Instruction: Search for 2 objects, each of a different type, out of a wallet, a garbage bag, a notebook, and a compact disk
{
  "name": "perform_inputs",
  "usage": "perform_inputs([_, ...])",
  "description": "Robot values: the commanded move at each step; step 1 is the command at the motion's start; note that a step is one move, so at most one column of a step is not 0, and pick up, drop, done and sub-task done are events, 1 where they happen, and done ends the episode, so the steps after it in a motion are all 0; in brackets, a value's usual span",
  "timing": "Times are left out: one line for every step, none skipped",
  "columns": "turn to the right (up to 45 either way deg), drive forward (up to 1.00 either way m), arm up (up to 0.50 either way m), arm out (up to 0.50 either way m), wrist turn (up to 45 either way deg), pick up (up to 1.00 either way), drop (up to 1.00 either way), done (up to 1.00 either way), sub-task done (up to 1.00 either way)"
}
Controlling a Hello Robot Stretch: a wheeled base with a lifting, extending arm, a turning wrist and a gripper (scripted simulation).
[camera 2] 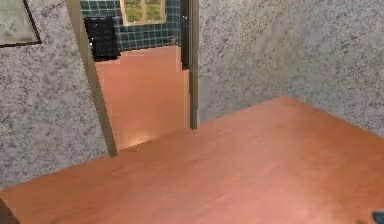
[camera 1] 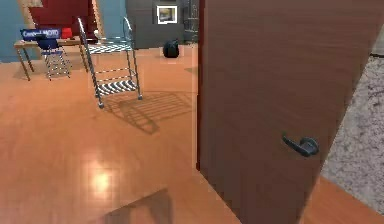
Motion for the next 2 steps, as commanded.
perform_inputs([-30.0,0.00,0.00,0.00,0.0,0.00,0.00,0.00,0.00])
perform_inputs([0.0,1.00,0.00,0.00,0.0,0.00,0.00,0.00,0.00])
